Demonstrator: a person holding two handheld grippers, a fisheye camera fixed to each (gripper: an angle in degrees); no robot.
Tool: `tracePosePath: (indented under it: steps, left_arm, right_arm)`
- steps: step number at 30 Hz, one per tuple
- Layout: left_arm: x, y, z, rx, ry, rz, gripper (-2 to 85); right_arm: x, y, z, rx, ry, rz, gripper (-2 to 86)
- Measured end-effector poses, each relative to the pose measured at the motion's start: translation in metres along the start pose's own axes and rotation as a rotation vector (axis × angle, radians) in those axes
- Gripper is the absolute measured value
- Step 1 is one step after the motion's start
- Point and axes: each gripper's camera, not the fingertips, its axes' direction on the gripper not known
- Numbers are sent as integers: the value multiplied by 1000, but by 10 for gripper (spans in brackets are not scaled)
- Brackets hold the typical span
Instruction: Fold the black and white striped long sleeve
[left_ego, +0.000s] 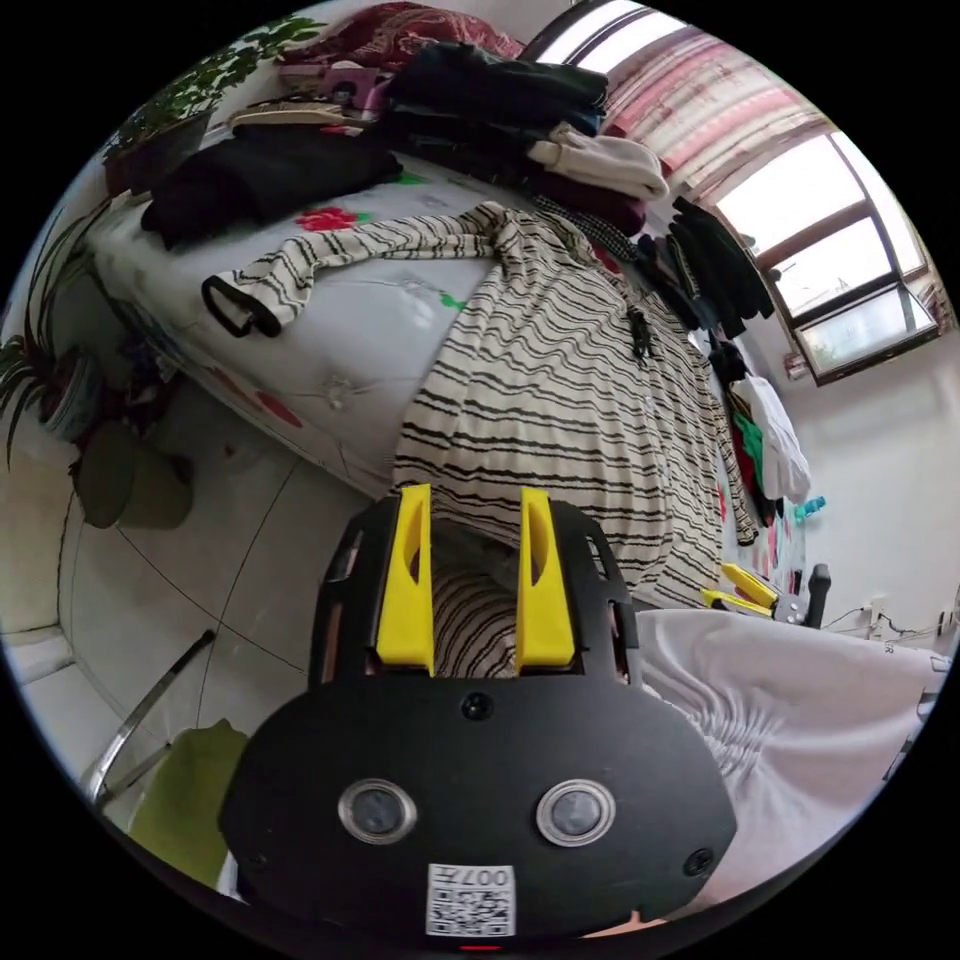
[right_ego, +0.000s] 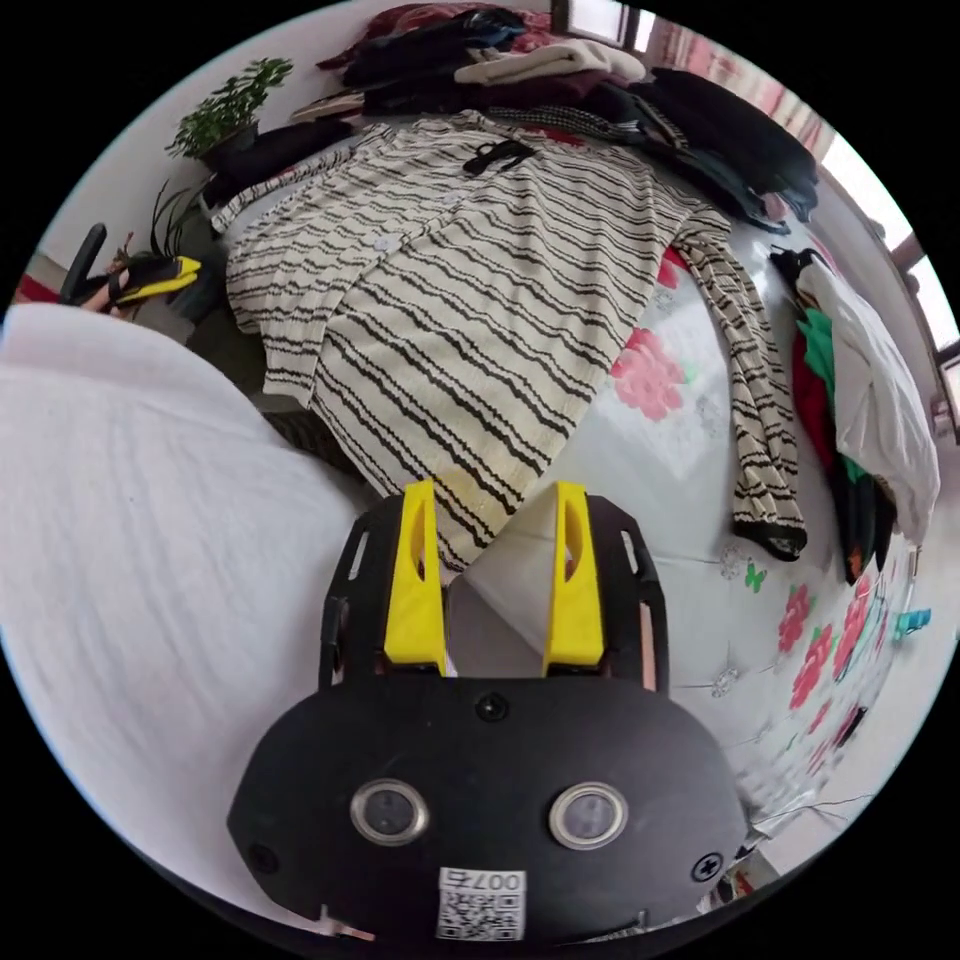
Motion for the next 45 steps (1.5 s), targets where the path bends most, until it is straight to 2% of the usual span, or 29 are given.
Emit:
tracePosePath:
  steps: [2, 8, 12, 17, 20, 23, 27, 32, 38, 43, 45]
  left_arm:
    - [-6, -10, 5, -41, -17, 5, 133]
    - [-18, -41, 37, -162, -60, 35, 113]
    - [-27, -53, 61, -237, -31, 1, 102]
    - [-16, -64, 56, -276, 17, 96, 10]
    - [-3, -62, 37, -299, 2, 186, -3]
    - [-8, -41, 12, -271, -3, 190, -3]
    - [-35, -13, -10, -210, 108, 10, 23]
    - [-35, -13, -59, -50, 60, -48, 75]
    - [-35, -57, -102, 40, -76, -51, 78]
    - [-39, -101, -104, 58, -81, -53, 101]
    - [-35, -119, -101, 46, -72, 8, 115]
  right_arm:
    - [-5, -4, 0, -26, -1, -5, 148]
    - [18, -9, -14, -9, -186, 148, 105]
    - [29, -18, -2, -137, -363, 138, 59]
    - [40, -19, 1, -156, -349, 147, 11]
    - [44, -8, -12, -161, -277, 113, 3]
    - [49, 18, -23, -159, -210, 116, 0]
    - [59, 38, -14, -176, -309, 216, 2]
    - [55, 30, -38, -140, -200, 196, 17]
    - [53, -49, -98, 128, -131, 119, 28]
    - [11, -204, -110, 249, -132, -107, 36]
    - [-7, -258, -104, 250, -117, -172, 41]
